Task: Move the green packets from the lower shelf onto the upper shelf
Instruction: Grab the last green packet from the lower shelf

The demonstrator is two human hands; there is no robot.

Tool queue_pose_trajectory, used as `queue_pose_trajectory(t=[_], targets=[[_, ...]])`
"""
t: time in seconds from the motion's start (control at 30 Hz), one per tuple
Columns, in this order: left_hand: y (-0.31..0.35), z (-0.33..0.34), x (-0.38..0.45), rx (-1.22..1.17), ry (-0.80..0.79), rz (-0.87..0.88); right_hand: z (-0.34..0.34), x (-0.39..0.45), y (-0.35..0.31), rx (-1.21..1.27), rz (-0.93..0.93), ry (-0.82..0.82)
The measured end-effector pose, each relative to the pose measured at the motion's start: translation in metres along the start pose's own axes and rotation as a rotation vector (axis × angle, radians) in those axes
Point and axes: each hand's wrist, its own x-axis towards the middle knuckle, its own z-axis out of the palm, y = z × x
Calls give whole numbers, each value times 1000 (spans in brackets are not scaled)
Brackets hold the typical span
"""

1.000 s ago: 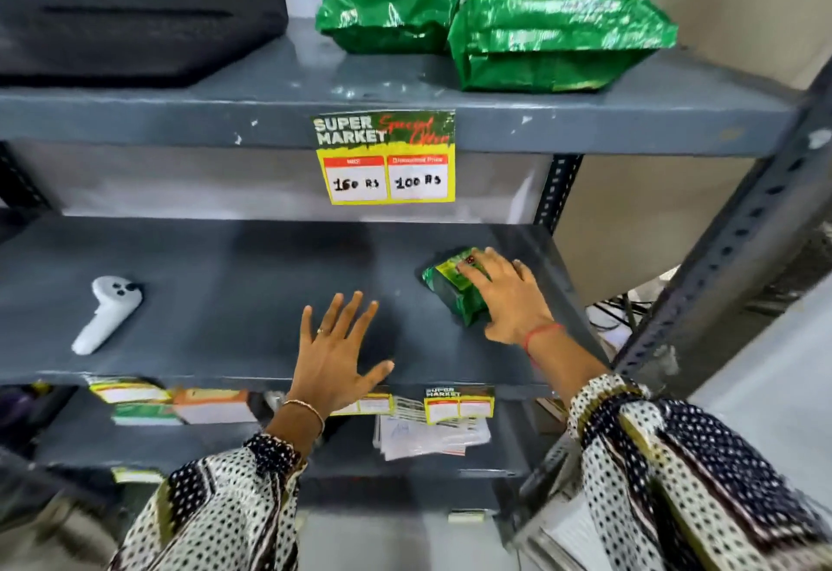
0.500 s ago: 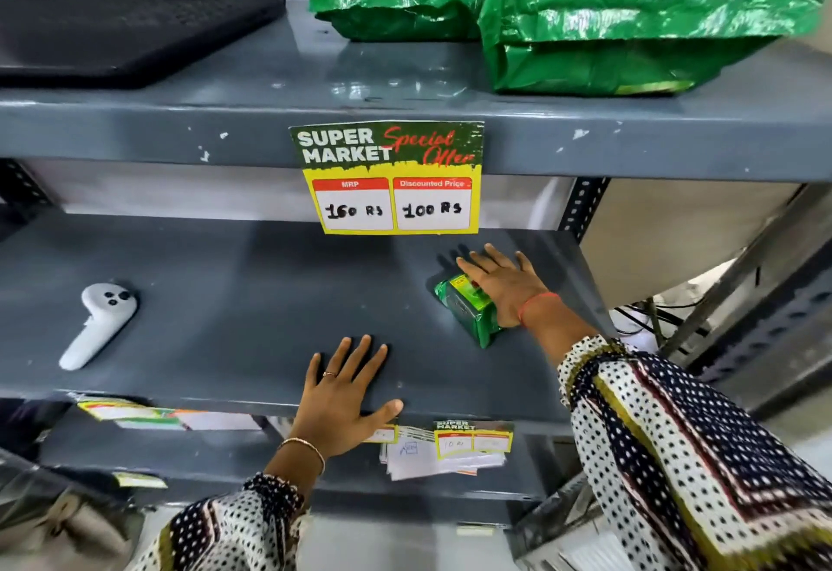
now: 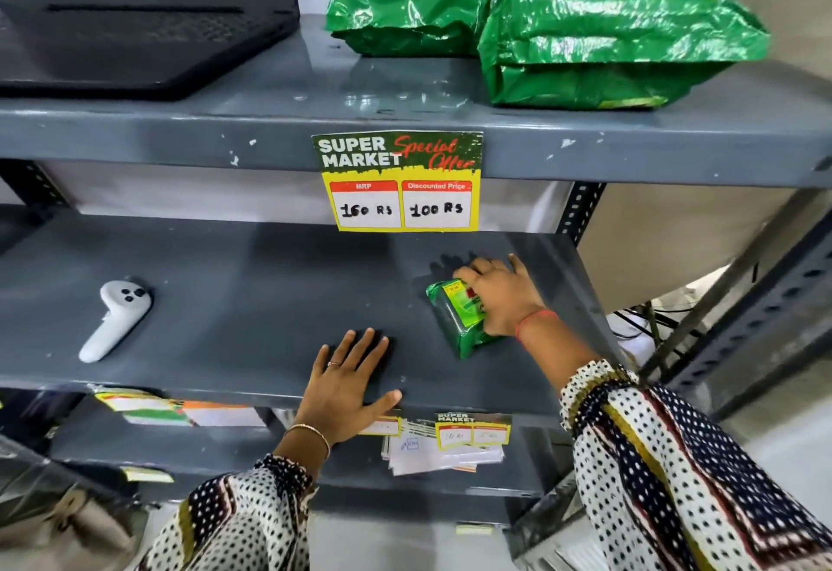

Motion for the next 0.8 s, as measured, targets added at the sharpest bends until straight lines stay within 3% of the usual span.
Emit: queue_pose_trajectory(t=[0.33,0.6,0.8], targets=[[36,-62,-25,22,279,94,-21,-99,-44,214,45,370],[60,-138,-51,101,928,350,-93,-202,-79,276,-3,739],[84,-204,-39,145,1259,391,-173,-243,-97,190,-100,1022]])
